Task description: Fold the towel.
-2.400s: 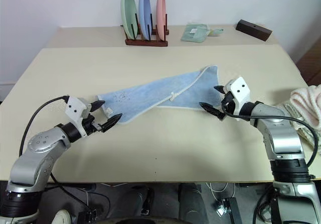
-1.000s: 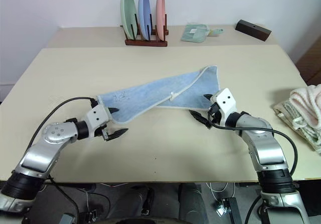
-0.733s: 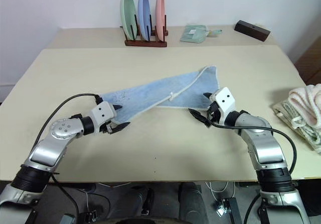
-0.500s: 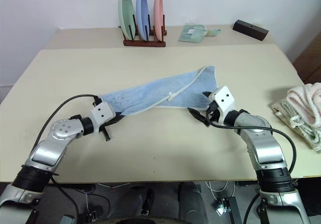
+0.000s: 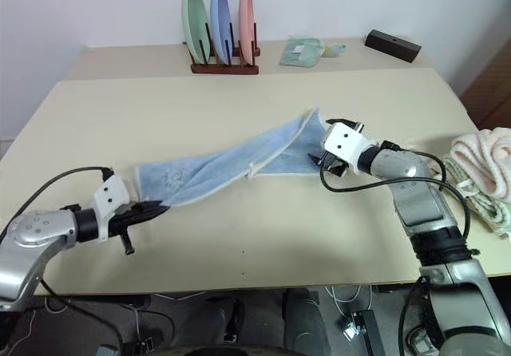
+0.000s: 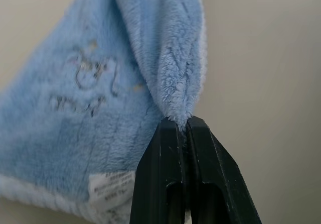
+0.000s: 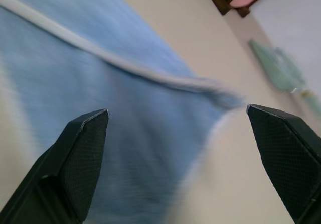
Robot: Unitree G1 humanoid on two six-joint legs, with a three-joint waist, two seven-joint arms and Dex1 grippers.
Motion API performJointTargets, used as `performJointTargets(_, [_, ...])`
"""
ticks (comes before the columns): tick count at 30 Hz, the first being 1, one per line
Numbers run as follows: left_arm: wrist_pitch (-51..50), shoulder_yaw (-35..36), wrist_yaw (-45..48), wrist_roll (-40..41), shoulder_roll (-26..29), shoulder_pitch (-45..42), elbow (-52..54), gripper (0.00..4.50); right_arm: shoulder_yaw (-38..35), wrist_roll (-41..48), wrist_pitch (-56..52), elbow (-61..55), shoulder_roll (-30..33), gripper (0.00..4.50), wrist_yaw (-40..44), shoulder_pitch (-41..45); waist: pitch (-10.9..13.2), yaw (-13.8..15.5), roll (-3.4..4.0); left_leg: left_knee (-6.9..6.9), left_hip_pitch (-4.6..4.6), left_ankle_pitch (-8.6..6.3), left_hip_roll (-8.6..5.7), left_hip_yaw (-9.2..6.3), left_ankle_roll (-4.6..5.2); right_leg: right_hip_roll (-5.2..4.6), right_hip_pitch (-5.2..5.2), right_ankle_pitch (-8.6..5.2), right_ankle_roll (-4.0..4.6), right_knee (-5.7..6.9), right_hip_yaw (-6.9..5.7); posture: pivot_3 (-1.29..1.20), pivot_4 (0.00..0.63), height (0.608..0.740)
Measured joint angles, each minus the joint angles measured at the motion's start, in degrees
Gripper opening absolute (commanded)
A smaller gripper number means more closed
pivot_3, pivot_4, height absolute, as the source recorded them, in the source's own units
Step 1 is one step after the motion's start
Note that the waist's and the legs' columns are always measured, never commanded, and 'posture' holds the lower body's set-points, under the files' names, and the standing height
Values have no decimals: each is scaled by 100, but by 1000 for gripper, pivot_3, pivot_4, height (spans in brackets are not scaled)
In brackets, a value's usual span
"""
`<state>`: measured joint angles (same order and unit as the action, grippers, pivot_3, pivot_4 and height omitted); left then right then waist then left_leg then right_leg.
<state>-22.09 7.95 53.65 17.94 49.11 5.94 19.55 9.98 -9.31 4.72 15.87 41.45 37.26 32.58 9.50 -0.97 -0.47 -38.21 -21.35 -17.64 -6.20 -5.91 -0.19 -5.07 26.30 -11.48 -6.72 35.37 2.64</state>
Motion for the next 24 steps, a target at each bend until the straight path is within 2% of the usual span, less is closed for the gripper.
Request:
performJointTargets(9, [-12, 189, 252, 18, 286, 768, 466, 29, 1036, -1621, 2224, 2552, -191, 4500, -903, 1486, 2, -41, -2, 7, -1, 2, 1, 1, -4, 3, 4, 0, 2, -5, 1, 0, 150, 721])
performJointTargets(19, [42, 300, 290, -68, 350, 1137, 529, 29, 2274, -3458, 3403, 4438, -734, 4500, -2752, 2841, 2, -60, -1, 8, 0, 4, 2, 1, -8, 5, 6, -1, 4, -3, 2, 0, 150, 721])
performJointTargets(22, [37, 290, 239, -98, 331, 1113, 536, 0, 2535, -3733, 3551, 4852, -959, 3629, -3093, 3083, 2, -97, -1, 8, 0, 5, 1, -1, -10, 5, 5, 0, 4, -4, 2, 0, 150, 721])
performJointTargets(24, [26, 284, 215, -100, 307, 1113, 547, 0, 2591, -3832, 3560, 5047, -1030, 2634, -3239, 3164, 2, -108, -1, 8, 0, 5, 1, -3, -10, 5, 4, 0, 4, -4, 2, 0, 150, 721])
